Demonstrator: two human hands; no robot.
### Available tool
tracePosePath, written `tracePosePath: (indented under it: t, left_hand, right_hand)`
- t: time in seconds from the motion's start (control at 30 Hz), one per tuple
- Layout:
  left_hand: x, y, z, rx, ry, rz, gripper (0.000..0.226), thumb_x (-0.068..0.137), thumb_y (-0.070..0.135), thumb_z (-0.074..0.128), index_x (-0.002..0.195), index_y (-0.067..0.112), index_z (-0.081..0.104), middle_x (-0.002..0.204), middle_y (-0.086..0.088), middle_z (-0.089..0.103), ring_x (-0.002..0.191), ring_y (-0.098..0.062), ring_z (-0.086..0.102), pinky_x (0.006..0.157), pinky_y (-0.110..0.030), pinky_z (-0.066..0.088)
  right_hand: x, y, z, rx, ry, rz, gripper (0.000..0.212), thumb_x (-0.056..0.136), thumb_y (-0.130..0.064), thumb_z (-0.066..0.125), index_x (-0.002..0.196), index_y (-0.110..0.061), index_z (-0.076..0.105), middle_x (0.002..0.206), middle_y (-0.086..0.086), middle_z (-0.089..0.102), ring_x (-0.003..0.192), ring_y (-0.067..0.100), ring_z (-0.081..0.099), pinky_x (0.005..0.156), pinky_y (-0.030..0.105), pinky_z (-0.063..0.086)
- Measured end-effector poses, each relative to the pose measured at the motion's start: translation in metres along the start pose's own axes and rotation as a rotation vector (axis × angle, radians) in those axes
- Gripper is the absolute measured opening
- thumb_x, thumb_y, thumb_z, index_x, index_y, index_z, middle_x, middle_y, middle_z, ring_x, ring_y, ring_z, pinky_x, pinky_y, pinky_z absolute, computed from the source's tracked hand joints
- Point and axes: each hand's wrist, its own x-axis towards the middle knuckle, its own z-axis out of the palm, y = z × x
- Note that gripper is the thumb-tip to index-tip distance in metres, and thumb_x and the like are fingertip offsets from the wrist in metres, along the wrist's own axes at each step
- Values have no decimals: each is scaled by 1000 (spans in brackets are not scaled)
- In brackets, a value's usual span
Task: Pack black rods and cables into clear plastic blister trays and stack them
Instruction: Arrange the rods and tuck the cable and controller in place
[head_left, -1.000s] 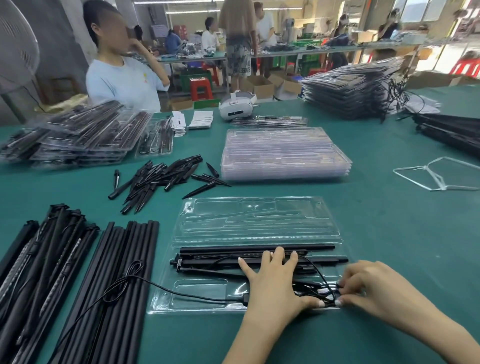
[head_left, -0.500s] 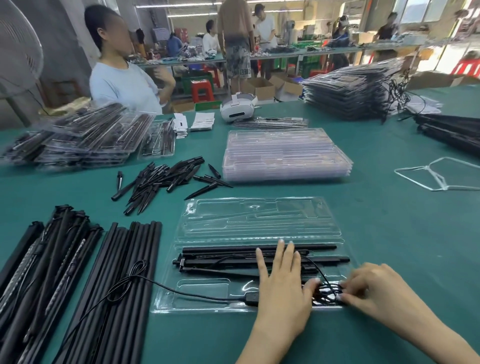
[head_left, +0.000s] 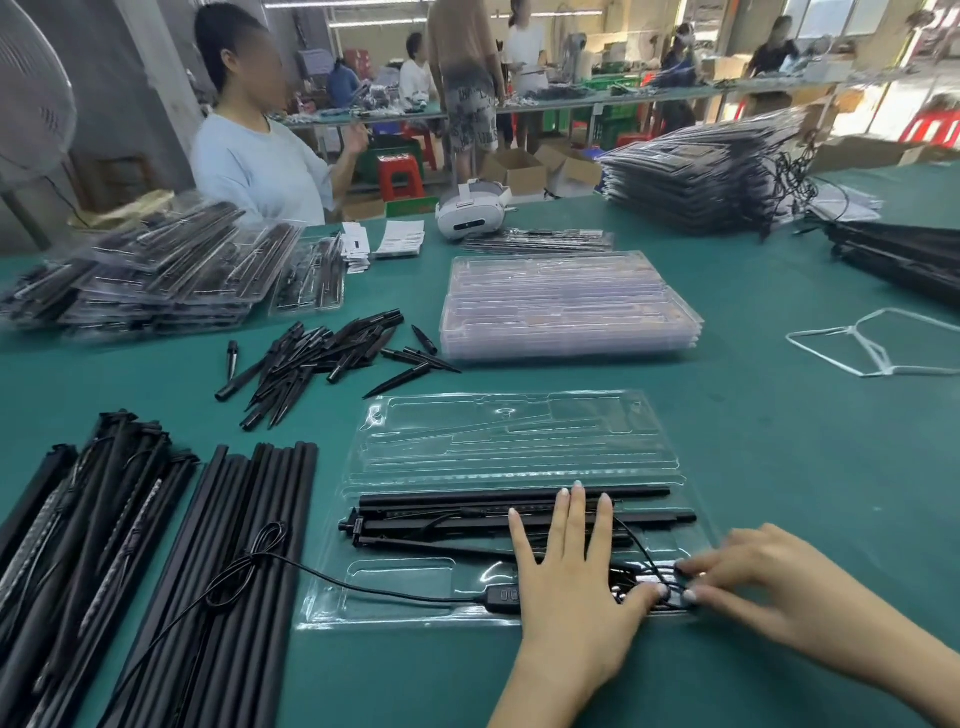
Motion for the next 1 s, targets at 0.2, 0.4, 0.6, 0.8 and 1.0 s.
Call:
tracePosePath:
  t: [0.2, 0.4, 0.6, 0.8, 1.0]
  left_hand:
    - [1, 1, 3, 18, 10, -10, 81, 91, 69, 21, 149, 29, -18, 149, 6, -35, 130, -9, -44, 103, -54, -30]
    - [0, 1, 3, -6, 25, -5, 81, 91, 69, 23, 150, 29, -15, 148, 7, -35, 121, 1, -49, 104, -49, -32]
    - [2, 0, 3, -62, 31, 33, 83, 90, 68, 27, 151, 27, -12, 148, 5, -33, 105, 6, -59, 104, -35, -33]
    - [2, -3, 5, -93, 112, 46, 82, 90, 67, 30, 152, 27, -6, 156, 4, -22, 134, -8, -37, 104, -26, -30]
    - [2, -4, 8, -55, 167, 47, 84, 88, 70, 26, 153, 24, 1, 159, 2, -15, 140, -8, -28, 106, -29, -30]
  right_hand:
    - [36, 29, 1, 492, 332, 423, 21, 87, -25, 66, 104, -35, 71, 103, -21, 70, 94, -2, 63, 87, 14, 45]
    - [107, 46, 20, 821, 248, 747, 62, 91, -32, 63, 145, -24, 34, 126, 8, 53, 113, 20, 52, 99, 32, 38]
    - [129, 44, 5, 1306, 562, 690, 48, 93, -53, 40, 109, -18, 69, 73, -10, 56, 65, 6, 40, 60, 20, 35]
    - [104, 45, -27, 1448, 98, 328, 84, 90, -66, 25, 44, -6, 61, 87, 11, 68, 84, 19, 64, 85, 30, 48]
    - [95, -6, -34, 522, -289, 263, 62, 76, -83, 37, 85, -29, 65, 95, -8, 68, 96, 7, 63, 88, 24, 46]
